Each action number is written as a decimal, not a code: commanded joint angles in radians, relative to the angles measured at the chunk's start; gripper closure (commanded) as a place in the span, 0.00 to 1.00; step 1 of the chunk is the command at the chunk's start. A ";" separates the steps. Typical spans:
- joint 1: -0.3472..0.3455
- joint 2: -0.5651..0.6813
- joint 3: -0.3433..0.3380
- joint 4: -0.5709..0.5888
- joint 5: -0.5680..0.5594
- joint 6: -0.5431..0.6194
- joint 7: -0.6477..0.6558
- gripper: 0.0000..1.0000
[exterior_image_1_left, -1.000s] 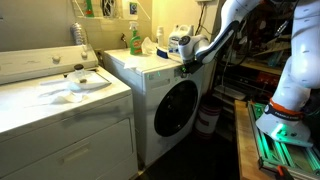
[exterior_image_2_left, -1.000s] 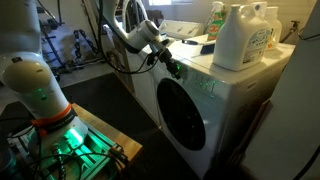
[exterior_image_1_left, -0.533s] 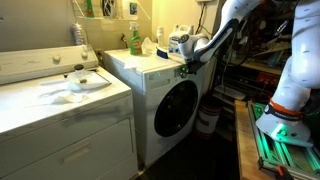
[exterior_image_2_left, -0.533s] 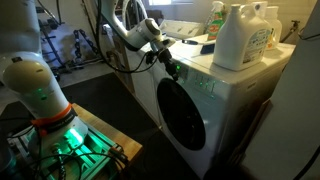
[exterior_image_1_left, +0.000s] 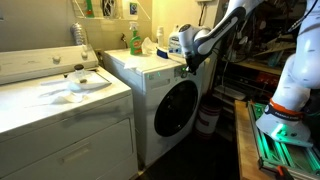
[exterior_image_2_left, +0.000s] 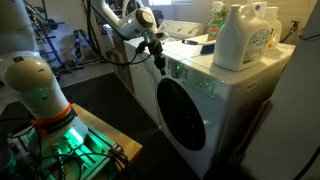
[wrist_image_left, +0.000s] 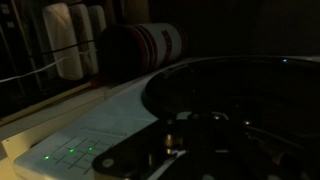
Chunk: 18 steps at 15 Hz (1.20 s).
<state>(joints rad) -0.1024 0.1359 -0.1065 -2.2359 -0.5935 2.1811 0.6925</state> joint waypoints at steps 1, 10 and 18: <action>0.018 -0.010 0.005 -0.032 0.088 0.076 -0.065 1.00; 0.062 0.078 -0.038 -0.011 0.024 0.297 0.033 0.99; 0.080 0.131 -0.090 0.028 -0.167 0.323 0.232 1.00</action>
<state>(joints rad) -0.0349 0.2434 -0.1731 -2.2210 -0.7124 2.4779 0.8643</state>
